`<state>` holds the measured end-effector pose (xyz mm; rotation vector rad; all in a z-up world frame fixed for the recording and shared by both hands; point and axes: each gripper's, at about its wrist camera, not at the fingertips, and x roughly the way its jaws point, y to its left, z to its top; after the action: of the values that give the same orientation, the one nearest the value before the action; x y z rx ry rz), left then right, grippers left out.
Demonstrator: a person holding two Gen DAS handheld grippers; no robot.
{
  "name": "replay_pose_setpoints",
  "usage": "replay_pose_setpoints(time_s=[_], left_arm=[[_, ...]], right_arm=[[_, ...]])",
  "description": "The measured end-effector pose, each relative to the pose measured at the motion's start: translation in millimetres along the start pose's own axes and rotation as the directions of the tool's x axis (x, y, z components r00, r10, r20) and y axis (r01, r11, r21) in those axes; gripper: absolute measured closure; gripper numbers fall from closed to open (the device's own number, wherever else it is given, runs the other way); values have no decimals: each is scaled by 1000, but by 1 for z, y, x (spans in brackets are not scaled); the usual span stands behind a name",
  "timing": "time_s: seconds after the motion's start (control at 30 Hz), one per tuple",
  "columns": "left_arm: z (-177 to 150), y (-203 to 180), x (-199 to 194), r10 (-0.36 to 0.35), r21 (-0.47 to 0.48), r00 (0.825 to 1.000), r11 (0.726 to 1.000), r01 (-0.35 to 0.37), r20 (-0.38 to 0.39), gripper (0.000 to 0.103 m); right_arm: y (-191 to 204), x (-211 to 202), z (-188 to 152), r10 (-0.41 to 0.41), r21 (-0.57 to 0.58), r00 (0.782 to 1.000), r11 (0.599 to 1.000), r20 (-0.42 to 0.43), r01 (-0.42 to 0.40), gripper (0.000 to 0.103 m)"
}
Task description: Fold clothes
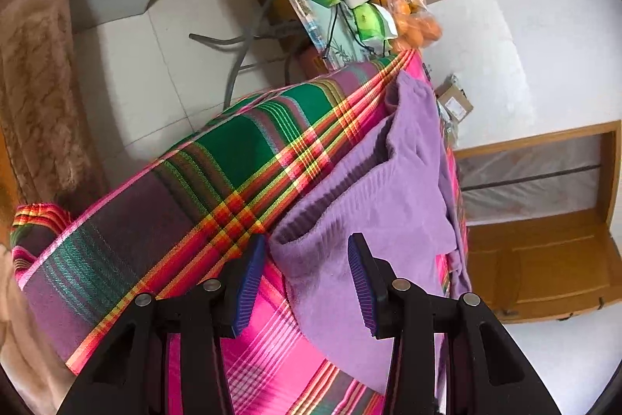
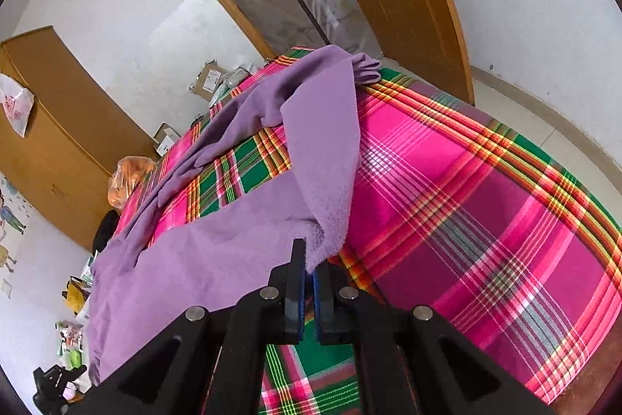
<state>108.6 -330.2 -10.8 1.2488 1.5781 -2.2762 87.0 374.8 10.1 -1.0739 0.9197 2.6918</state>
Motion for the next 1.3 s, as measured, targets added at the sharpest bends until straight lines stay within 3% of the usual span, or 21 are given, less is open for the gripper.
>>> replay_pose_setpoints(time_s=[0.07, 0.13, 0.2, 0.23, 0.53, 0.7, 0.83, 0.93, 1.07, 1.17, 1.3], left_arm=[[1, -2, 1, 8, 15, 1000, 1000, -8, 1, 61], [0, -5, 4, 27, 43, 1000, 999, -27, -5, 79], [0, -4, 8, 24, 51, 999, 998, -23, -23, 91], [0, -4, 9, 17, 48, 999, 999, -16, -28, 92], [18, 2, -11, -55, 13, 998, 998, 54, 20, 93], [20, 7, -15, -67, -1, 997, 998, 67, 25, 93], [22, 11, -27, -58, 0, 995, 998, 58, 80, 96], [23, 14, -32, -27, 22, 994, 999, 25, 109, 102], [19, 17, -27, -30, 31, 996, 999, 27, 78, 102], [16, 14, -23, -26, 42, 998, 999, 23, 57, 101], [15, 16, -23, -42, 19, 999, 999, 41, 33, 86]], right_arm=[[1, 0, -1, 3, 3, 1000, 1000, -5, -3, 100], [3, 0, -2, 3, 4, 1000, 1000, -6, -3, 100], [6, -2, -3, 4, 6, 1000, 1000, -4, -4, 100], [7, -3, -3, 5, 5, 1000, 1000, -3, -5, 100], [17, -14, -10, 44, 2, 999, 999, -15, -44, 100], [22, -29, -16, 72, 0, 997, 997, -17, -72, 100], [16, -39, -19, 66, -2, 998, 998, -18, -67, 100], [5, -34, -22, 39, 21, 999, 999, -34, -39, 100], [-5, -16, -27, 2, 51, 997, 999, -82, 2, 99], [-2, -16, -30, -48, 4, 996, 999, -81, 49, 97], [12, -31, -29, -168, -117, 986, 979, 10, 168, 90]])
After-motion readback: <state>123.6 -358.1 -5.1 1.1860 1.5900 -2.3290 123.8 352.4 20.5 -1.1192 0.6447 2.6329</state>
